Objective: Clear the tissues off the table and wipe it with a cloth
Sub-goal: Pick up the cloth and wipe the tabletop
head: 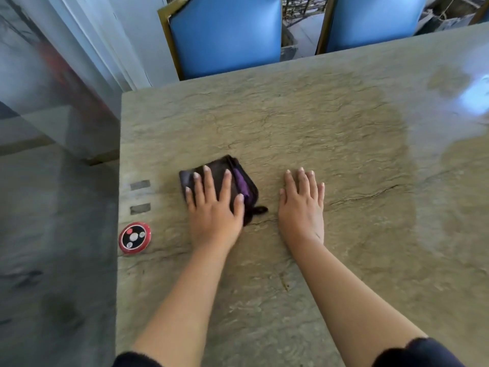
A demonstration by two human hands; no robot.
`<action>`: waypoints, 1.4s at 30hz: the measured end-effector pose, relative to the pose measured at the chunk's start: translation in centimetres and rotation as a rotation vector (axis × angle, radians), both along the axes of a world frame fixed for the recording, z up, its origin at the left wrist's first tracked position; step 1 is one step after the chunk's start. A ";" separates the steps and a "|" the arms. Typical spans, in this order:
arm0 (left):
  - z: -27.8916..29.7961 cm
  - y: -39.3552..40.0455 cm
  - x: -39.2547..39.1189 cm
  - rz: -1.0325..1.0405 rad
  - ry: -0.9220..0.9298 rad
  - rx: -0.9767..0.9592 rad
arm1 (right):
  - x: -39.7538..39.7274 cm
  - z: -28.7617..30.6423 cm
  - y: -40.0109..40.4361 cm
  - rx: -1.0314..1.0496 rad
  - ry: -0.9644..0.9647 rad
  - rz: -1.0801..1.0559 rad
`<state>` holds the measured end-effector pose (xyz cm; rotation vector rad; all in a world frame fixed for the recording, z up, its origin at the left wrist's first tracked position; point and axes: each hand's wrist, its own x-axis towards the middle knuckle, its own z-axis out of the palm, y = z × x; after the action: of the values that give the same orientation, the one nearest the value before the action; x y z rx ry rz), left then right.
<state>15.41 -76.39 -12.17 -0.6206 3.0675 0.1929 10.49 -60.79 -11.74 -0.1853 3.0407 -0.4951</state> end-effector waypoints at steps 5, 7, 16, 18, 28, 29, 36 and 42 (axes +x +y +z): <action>-0.2 3.0 5.2 -0.365 -0.015 -0.003 | -0.4 -0.2 1.2 -0.163 0.023 0.026; -0.4 0.5 3.6 -0.361 0.009 -0.016 | -0.6 0.1 2.5 -0.257 -0.015 0.083; -0.1 5.4 -0.1 -0.128 -0.063 0.010 | 7.8 -0.6 10.7 -0.204 0.124 -0.004; 0.0 8.6 3.3 -0.275 -0.052 0.007 | 9.5 -0.6 11.6 -0.163 0.134 -0.068; -0.2 6.7 6.1 -0.083 -0.072 -0.004 | 12.3 -1.0 14.5 -0.135 0.096 0.044; -0.2 7.8 5.1 -0.028 -0.094 -0.001 | 12.2 -1.1 14.4 -0.149 0.103 0.041; 0.0 15.5 8.1 -0.281 -0.037 -0.048 | 12.0 -0.4 15.0 -0.407 0.076 0.012; 0.3 18.3 14.0 -0.423 -0.112 0.061 | 14.0 1.8 15.6 -0.641 0.021 -0.107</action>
<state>29.45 -58.07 -11.87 0.0258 2.9799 0.2333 24.53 -45.15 -9.98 -0.0493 2.8037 -1.4652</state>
